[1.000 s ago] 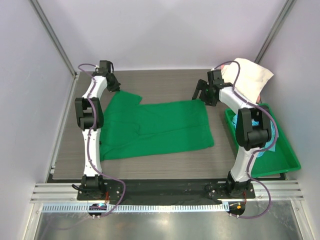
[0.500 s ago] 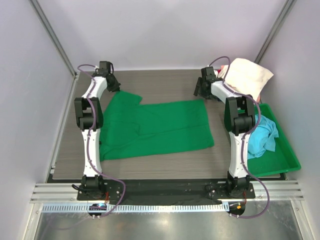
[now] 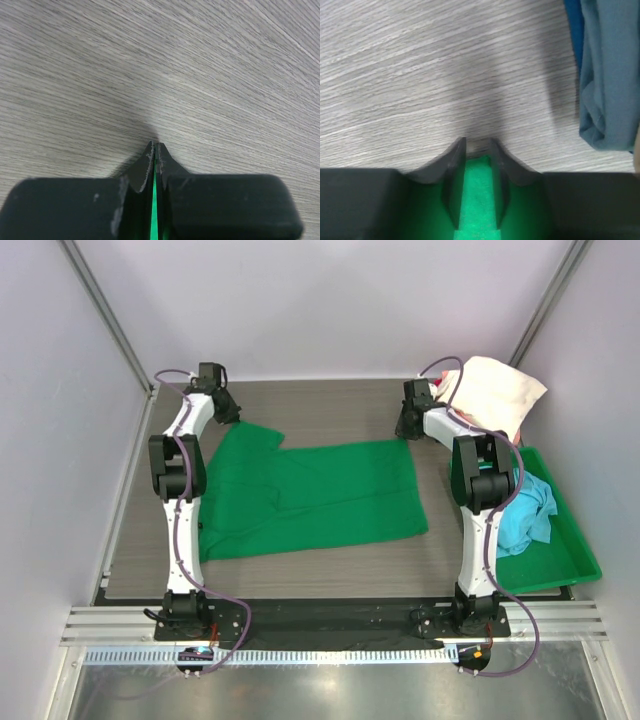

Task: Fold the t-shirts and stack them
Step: Fold the tshirt

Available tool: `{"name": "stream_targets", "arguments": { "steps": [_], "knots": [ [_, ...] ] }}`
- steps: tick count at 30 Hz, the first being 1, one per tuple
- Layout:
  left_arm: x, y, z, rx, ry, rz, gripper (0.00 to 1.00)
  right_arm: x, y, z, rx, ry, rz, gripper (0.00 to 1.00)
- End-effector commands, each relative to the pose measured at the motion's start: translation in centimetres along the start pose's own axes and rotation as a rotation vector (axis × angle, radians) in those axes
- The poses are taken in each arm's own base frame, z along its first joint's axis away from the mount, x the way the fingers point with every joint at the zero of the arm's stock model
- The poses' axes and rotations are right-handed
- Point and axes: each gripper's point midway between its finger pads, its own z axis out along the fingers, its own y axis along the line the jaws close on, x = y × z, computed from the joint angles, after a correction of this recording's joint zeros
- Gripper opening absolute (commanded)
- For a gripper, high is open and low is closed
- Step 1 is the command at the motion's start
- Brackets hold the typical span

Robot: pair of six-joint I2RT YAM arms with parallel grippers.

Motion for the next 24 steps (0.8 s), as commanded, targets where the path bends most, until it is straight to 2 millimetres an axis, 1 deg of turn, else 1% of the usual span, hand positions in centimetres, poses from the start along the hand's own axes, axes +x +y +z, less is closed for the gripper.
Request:
{"name": "stream_targets", "arguments": {
  "steps": [1,4,5,6,7,8,9,10,11,13,14,15,16,17,18,19,20,21,22,23,24],
  "knots": [
    [2.7,2.4,0.9,-0.080,0.075,0.004,0.00,1.7,-0.2,-0.1,0.009,0.041,-0.002,0.20],
    [2.6,2.4,0.9,-0.081,0.073,0.004,0.00,1.8,-0.2,-0.1,0.009,0.042,0.000,0.05],
    [2.8,2.4,0.8,-0.080,0.077,0.001,0.00,1.7,-0.1,-0.2,0.004,0.041,0.003,0.01],
    [2.7,2.4,0.7,-0.079,0.074,-0.002,0.00,1.7,0.0,-0.2,-0.001,0.044,0.002,0.01],
    [1.6,2.3,-0.2,-0.086,0.029,-0.002,0.00,1.6,0.1,-0.3,-0.006,0.041,0.004,0.01],
    [2.6,2.9,0.1,-0.090,0.040,-0.001,0.00,1.3,0.3,-0.4,-0.015,0.037,0.004,0.01],
    [2.1,2.5,0.0,-0.068,0.015,0.007,0.00,0.9,0.6,-0.7,-0.024,0.031,0.003,0.01],
    [1.6,2.2,-0.6,-0.057,0.003,0.012,0.00,0.3,0.8,-1.4,-0.033,0.017,0.006,0.01],
    [2.0,2.3,-0.9,-0.061,0.015,0.012,0.00,-0.2,1.1,-1.9,-0.050,0.010,0.005,0.01],
    [1.7,2.1,-1.8,-0.057,0.012,0.007,0.00,-1.1,1.5,-3.0,-0.069,-0.010,0.005,0.01],
    [1.2,1.7,-3.1,-0.048,-0.004,0.003,0.00,-2.1,1.9,-4.2,-0.086,-0.035,0.006,0.01],
    [1.0,1.5,-3.7,-0.042,-0.010,0.000,0.00,-2.3,2.0,-4.8,-0.093,-0.041,0.004,0.01],
    [1.4,1.7,-4.2,-0.047,-0.004,-0.002,0.00,-2.6,2.1,-5.2,-0.098,-0.049,0.004,0.01],
    [0.5,0.5,-6.2,-0.002,-0.023,-0.002,0.00,-3.4,2.3,-6.5,-0.112,-0.071,0.005,0.01],
    [0.4,0.4,-6.9,0.002,-0.029,-0.004,0.00,-3.1,2.0,-6.8,-0.110,-0.067,0.000,0.01],
    [0.9,0.7,-7.6,-0.001,-0.024,-0.004,0.00,-3.2,2.1,-7.3,-0.116,-0.073,0.001,0.01],
    [0.1,0.1,-9.3,0.016,-0.055,-0.003,0.00,-3.1,2.0,-7.6,-0.118,-0.074,0.002,0.01],
    [0.1,0.1,-10.1,0.019,-0.062,-0.003,0.00,-2.9,1.9,-8.4,-0.123,-0.075,0.003,0.01],
    [0.8,0.6,-10.5,0.011,-0.049,-0.003,0.00,-2.8,1.9,-8.7,-0.130,-0.075,0.006,0.01],
    [1.0,0.6,-11.0,0.016,-0.049,-0.003,0.00,-2.6,1.9,-9.0,-0.137,-0.073,0.008,0.01],
    [0.5,0.2,-12.7,0.034,-0.072,-0.002,0.00,-2.3,1.8,-9.7,-0.142,-0.073,0.013,0.01]
  ]
}}
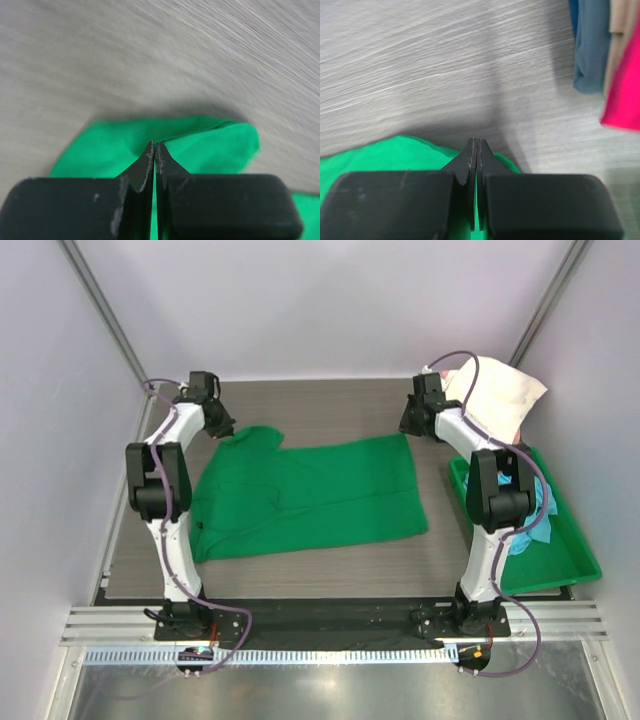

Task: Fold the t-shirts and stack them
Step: Fold the tshirt

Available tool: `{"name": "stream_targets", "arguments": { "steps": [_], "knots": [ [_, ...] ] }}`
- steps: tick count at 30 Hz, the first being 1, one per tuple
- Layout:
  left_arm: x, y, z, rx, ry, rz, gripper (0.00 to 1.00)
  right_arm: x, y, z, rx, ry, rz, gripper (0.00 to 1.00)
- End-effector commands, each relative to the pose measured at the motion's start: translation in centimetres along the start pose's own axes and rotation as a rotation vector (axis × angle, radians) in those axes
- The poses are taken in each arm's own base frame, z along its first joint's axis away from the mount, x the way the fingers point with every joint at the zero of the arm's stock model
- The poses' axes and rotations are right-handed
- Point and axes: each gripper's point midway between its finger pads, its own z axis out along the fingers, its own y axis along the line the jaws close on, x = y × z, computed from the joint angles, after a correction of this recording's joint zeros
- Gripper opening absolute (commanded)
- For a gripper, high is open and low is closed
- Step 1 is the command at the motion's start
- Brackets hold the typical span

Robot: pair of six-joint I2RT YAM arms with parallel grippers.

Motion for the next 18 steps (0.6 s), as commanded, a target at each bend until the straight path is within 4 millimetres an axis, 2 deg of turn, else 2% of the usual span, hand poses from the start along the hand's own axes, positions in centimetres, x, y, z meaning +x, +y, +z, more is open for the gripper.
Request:
{"name": "stream_targets", "arguments": {
  "steps": [1,2,3,4,5,6,8,12,13,14,16,18],
  "knots": [
    [-1.9,-1.2,-5.7,0.062,-0.088,0.002,0.00,-1.2,1.1,-3.4,-0.059,-0.052,0.001,0.01],
    [-1.6,-1.0,-6.4,0.060,-0.093,0.002,0.00,-1.1,1.2,-3.9,-0.065,-0.054,0.000,0.01],
    [-1.9,-1.2,-8.0,0.070,-0.119,0.002,0.00,-0.3,0.9,-3.9,-0.062,-0.041,0.001,0.01],
    [-0.8,-0.4,-8.2,0.056,-0.103,0.002,0.00,-0.6,1.0,-4.8,-0.072,-0.058,0.005,0.01],
    [-0.5,-0.2,-8.7,0.056,-0.104,0.001,0.00,-0.5,0.9,-5.2,-0.073,-0.061,0.007,0.01],
    [-0.1,0.1,-9.1,0.053,-0.103,-0.002,0.00,0.3,0.5,-5.2,-0.067,-0.047,0.006,0.01],
    [1.0,0.6,-10.9,0.057,-0.106,-0.006,0.00,0.3,0.4,-6.2,-0.072,-0.061,0.006,0.01],
    [2.8,2.3,-13.8,0.021,-0.112,-0.024,0.00,1.7,-0.4,-7.1,-0.067,-0.049,-0.009,0.01],
    [3.9,3.0,-14.0,0.006,-0.093,-0.025,0.00,1.8,-0.6,-7.4,-0.062,-0.052,-0.009,0.01],
    [3.8,2.9,-15.6,0.025,-0.120,-0.025,0.00,1.6,-0.6,-8.1,-0.065,-0.066,-0.012,0.01],
    [5.0,3.5,-16.6,0.028,-0.113,-0.028,0.00,2.2,-0.9,-8.5,-0.063,-0.062,-0.007,0.01],
    [5.5,3.4,-18.5,0.051,-0.142,-0.018,0.00,2.6,-1.1,-9.2,-0.065,-0.065,0.003,0.01]
  ]
}}
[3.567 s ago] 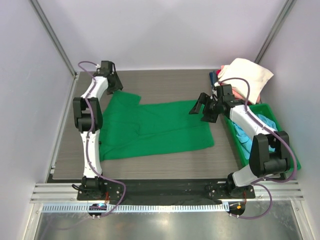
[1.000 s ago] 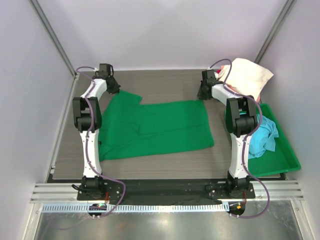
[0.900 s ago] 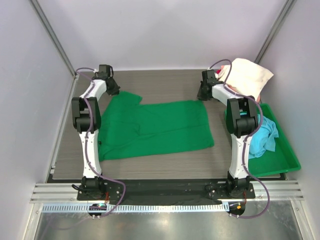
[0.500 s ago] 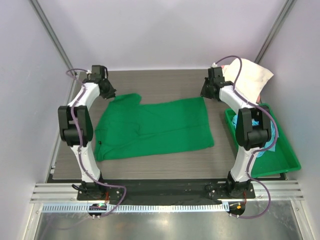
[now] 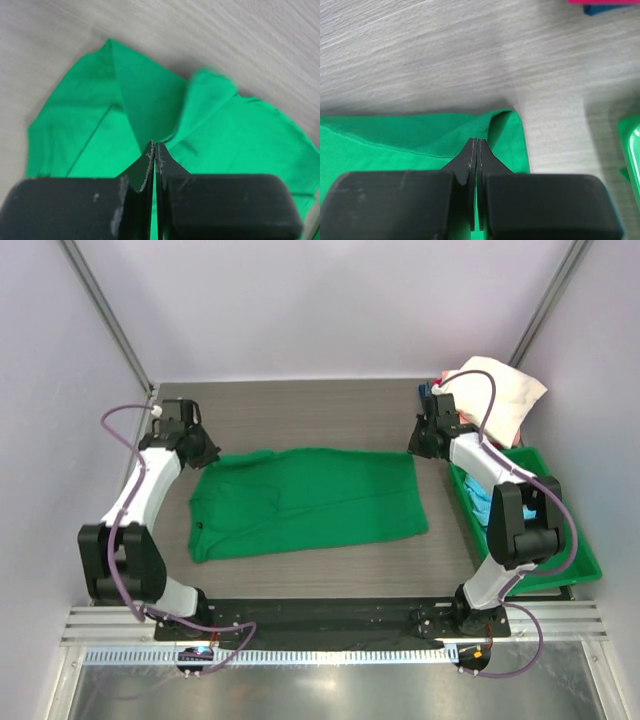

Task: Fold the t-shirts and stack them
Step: Fold the tshirt

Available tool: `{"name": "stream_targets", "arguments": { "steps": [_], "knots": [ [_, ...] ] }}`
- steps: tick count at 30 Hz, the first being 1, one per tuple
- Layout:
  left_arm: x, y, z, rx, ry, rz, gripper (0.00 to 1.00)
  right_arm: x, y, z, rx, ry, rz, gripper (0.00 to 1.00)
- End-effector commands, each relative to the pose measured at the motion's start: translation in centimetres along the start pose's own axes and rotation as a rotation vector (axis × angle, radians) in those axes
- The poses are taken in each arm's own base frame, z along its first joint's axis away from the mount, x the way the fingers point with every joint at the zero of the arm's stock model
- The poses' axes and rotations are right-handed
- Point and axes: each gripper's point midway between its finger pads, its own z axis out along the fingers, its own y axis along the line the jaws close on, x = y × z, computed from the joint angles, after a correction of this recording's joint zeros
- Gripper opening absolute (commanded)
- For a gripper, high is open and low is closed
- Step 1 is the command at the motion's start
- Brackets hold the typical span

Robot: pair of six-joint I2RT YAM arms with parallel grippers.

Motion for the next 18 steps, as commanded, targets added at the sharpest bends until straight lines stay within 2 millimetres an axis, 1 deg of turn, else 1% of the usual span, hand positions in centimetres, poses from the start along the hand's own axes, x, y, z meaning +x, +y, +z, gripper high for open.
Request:
{"name": "stream_targets", "arguments": {
  "steps": [1,2,3,4,5,6,7,9,12,13,15,16,17,18],
  "knots": [
    [0.5,0.4,-3.6,0.008,-0.047,0.010,0.00,-1.5,0.7,-2.6,-0.034,-0.081,0.003,0.01],
    [0.4,0.6,-4.9,0.007,-0.073,0.017,0.00,-1.2,0.6,-2.8,-0.034,-0.080,0.002,0.01],
    [0.7,0.9,-5.3,0.003,-0.076,0.021,0.00,-0.8,0.3,-3.2,-0.032,-0.082,0.009,0.01],
    [1.6,1.6,-5.7,-0.014,-0.062,0.026,0.00,-0.6,0.3,-3.4,-0.032,-0.082,0.010,0.01],
    [1.8,1.9,-6.2,-0.021,-0.069,0.027,0.00,-0.4,0.1,-3.6,-0.031,-0.082,0.014,0.01],
    [1.8,2.1,-7.3,-0.015,-0.092,0.026,0.00,0.1,-0.2,-3.9,-0.028,-0.080,0.014,0.01],
    [2.6,2.7,-7.7,-0.025,-0.079,0.028,0.00,0.4,-0.3,-4.0,-0.027,-0.078,0.017,0.01],
    [3.2,3.1,-8.9,-0.014,-0.094,0.026,0.00,1.0,-0.7,-4.4,-0.026,-0.075,0.016,0.01],
    [4.1,3.7,-9.9,-0.019,-0.095,0.027,0.00,1.9,-1.3,-4.6,-0.012,-0.068,0.016,0.01],
    [4.6,4.3,-10.3,-0.032,-0.093,0.027,0.00,1.9,-1.4,-5.0,-0.008,-0.078,0.023,0.01],
    [5.4,4.8,-10.6,-0.041,-0.078,0.028,0.00,2.5,-2.4,-5.0,0.029,-0.079,0.033,0.01],
    [5.9,5.1,-11.1,-0.044,-0.070,0.025,0.00,2.5,-2.6,-5.3,0.037,-0.089,0.040,0.01],
    [6.2,5.3,-11.3,-0.049,-0.066,0.016,0.01,2.9,-3.3,-5.3,0.069,-0.091,0.064,0.01],
    [7.0,5.8,-11.5,-0.063,-0.044,0.011,0.01,3.2,-3.7,-5.3,0.081,-0.086,0.073,0.01]
  ]
}}
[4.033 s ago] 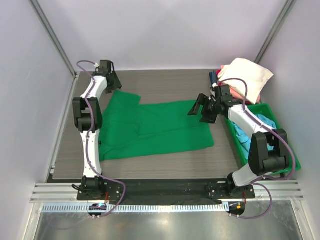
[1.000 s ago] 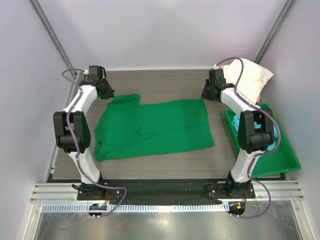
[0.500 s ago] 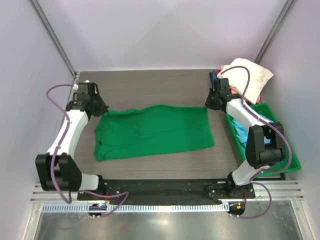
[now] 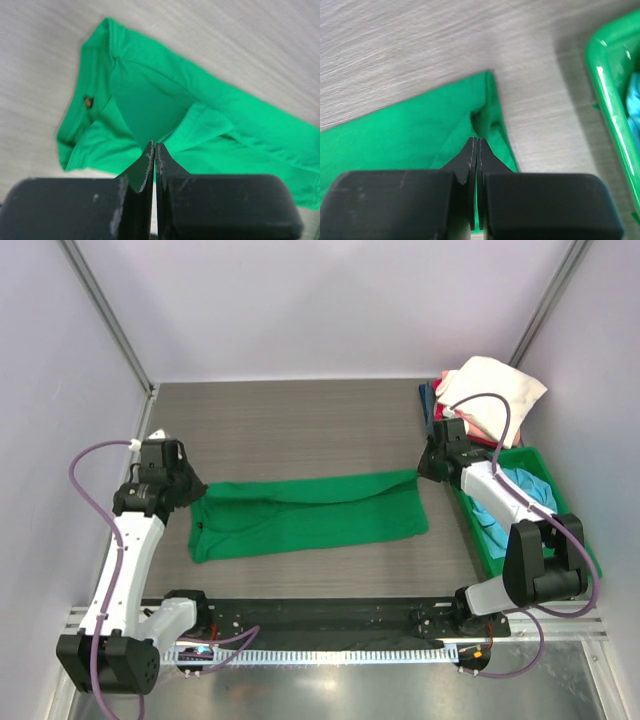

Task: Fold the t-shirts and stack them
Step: Fold the tshirt

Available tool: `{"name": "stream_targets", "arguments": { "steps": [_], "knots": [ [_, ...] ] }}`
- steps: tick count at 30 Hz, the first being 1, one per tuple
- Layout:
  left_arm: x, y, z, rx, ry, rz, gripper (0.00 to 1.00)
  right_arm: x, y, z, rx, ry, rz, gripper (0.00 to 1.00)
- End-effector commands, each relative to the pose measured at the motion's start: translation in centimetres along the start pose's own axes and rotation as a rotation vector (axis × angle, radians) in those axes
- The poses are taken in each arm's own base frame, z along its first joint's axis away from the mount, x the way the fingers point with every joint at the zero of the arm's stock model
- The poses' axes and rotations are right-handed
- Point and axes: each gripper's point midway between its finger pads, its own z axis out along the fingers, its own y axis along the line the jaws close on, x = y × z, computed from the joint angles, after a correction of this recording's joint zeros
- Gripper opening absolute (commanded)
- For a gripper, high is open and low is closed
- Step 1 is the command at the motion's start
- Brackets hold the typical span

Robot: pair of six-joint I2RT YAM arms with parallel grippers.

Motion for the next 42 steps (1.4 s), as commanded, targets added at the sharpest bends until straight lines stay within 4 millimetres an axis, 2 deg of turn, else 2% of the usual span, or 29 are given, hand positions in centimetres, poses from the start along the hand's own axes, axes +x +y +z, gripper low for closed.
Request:
{"name": "stream_targets", "arguments": {
  "steps": [1,2,3,4,5,6,7,8,11,17,18,21,22,23,24,25,27,28,29,30,32,34,35,36,37,39,40,41,42],
  "knots": [
    [2.0,1.6,-1.5,-0.035,0.036,0.000,0.01,-0.9,-1.0,-1.1,0.049,-0.068,0.059,0.01],
    [2.3,1.7,-1.6,-0.035,0.041,-0.003,0.03,-0.4,-1.0,-1.0,0.043,-0.053,0.068,0.04],
    [3.1,2.1,-1.8,-0.042,0.058,-0.002,0.06,0.2,-1.0,-1.1,0.041,-0.031,0.068,0.14],
    [3.3,2.4,-2.1,-0.048,0.062,-0.002,0.09,0.7,-1.1,-1.0,0.043,-0.015,0.072,0.33],
    [3.6,2.6,-2.5,-0.052,0.068,-0.002,0.20,1.3,-1.4,-1.1,0.048,-0.002,0.077,0.55],
    [4.0,2.9,-2.9,-0.064,0.082,-0.002,0.26,1.6,-1.8,-1.1,0.060,-0.002,0.079,0.92],
    [4.2,3.1,-3.1,-0.067,0.086,-0.006,0.33,1.7,-1.9,-1.2,0.066,-0.003,0.079,0.99],
    [4.2,3.0,-3.6,-0.058,0.081,-0.010,0.45,1.7,-2.0,-1.4,0.065,-0.008,0.076,1.00],
    [4.1,2.6,-4.0,-0.024,0.058,-0.041,0.53,0.8,-0.9,-2.1,0.019,-0.025,0.067,1.00],
    [4.8,2.1,0.6,-0.033,0.065,-0.158,0.50,0.2,5.4,-0.9,-0.185,0.019,-0.015,0.97],
    [5.1,2.0,2.3,-0.043,0.081,-0.173,0.49,1.3,5.6,0.6,-0.178,0.070,-0.032,0.96],
    [5.3,1.8,5.7,-0.051,0.081,-0.215,0.46,2.9,6.7,2.0,-0.197,0.142,-0.067,0.95],
    [6.3,2.3,7.5,-0.093,0.127,-0.215,0.45,3.7,6.7,2.5,-0.195,0.165,-0.071,0.95],
    [6.6,2.4,8.4,-0.105,0.138,-0.221,0.44,5.2,6.3,3.2,-0.183,0.207,-0.078,0.95],
    [6.5,2.3,9.8,-0.105,0.138,-0.220,0.43,6.1,6.5,3.4,-0.186,0.224,-0.089,0.95],
    [7.9,3.0,11.5,-0.150,0.193,-0.215,0.43,7.0,6.3,3.6,-0.181,0.242,-0.093,0.95],
    [8.1,3.1,13.6,-0.176,0.216,-0.197,0.41,9.5,5.6,3.4,-0.169,0.300,-0.097,0.95],
    [8.2,3.4,14.4,-0.198,0.231,-0.184,0.40,10.5,5.5,3.0,-0.173,0.331,-0.097,0.94],
    [9.7,4.6,16.1,-0.266,0.289,-0.161,0.38,12.0,5.0,2.2,-0.177,0.360,-0.093,0.94],
    [8.7,4.0,16.8,-0.265,0.293,-0.145,0.37,13.1,5.1,1.5,-0.197,0.392,-0.072,0.94],
    [8.7,3.4,18.8,-0.287,0.359,-0.133,0.30,16.1,4.8,0.2,-0.207,0.452,-0.061,0.94],
    [8.9,2.8,20.0,-0.296,0.398,-0.131,0.30,17.5,5.8,-1.5,-0.239,0.472,-0.019,0.94],
    [8.5,2.6,20.4,-0.313,0.401,-0.132,0.29,20.1,6.1,-2.5,-0.252,0.515,-0.047,0.94],
    [7.6,1.9,21.5,-0.320,0.399,-0.133,0.29,20.6,7.3,-3.6,-0.294,0.501,-0.046,0.94],
    [7.3,0.8,22.1,-0.308,0.394,-0.138,0.29,21.7,8.1,-4.3,-0.298,0.513,-0.006,0.94],
    [6.0,-1.7,23.9,-0.274,0.378,-0.141,0.29,25.9,10.2,-6.8,-0.365,0.551,-0.048,0.94],
    [6.0,-3.5,24.5,-0.255,0.376,-0.123,0.29,26.7,11.7,-8.0,-0.388,0.560,0.010,0.94],
    [3.3,-6.8,25.3,-0.189,0.319,-0.122,0.29,27.7,13.5,-9.5,-0.442,0.566,-0.013,0.95],
    [4.3,-7.8,27.0,-0.190,0.351,-0.097,0.30,29.9,15.8,-12.3,-0.526,0.581,-0.100,0.94]
  ]
}}
